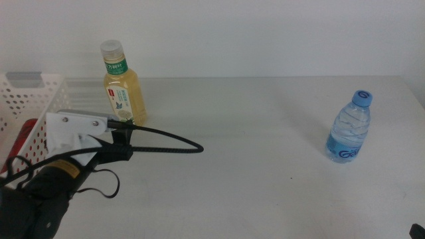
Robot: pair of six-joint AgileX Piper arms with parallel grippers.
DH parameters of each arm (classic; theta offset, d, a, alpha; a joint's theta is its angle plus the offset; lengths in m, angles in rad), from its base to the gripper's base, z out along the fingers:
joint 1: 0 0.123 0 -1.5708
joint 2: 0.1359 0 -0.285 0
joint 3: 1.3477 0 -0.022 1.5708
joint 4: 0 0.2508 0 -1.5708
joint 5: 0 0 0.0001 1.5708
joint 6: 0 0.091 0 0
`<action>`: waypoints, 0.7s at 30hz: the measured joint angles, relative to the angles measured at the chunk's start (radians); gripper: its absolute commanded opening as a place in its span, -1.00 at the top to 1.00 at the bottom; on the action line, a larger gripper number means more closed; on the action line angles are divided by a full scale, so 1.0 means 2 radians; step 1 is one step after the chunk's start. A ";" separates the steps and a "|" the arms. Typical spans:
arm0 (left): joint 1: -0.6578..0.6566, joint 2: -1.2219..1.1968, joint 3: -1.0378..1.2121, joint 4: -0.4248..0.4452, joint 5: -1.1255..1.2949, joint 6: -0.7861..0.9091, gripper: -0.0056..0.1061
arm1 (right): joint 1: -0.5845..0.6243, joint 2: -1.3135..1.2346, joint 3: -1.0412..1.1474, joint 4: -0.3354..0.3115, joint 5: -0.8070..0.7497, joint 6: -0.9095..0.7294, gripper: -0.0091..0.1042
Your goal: Use arms to grab the bottles and put them into the dustbin to the left of the table.
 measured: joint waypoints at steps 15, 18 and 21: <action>0.000 0.074 -0.099 -0.014 0.031 0.000 -0.72 | 0.000 0.000 0.000 0.000 0.000 0.000 -0.39; 0.001 0.088 -0.118 -0.017 0.040 0.000 -0.72 | 0.000 0.000 0.000 0.000 0.000 0.000 -0.39; 0.005 0.102 -0.138 -0.018 0.042 0.000 -0.72 | 0.000 0.000 0.000 0.000 0.000 0.000 -0.39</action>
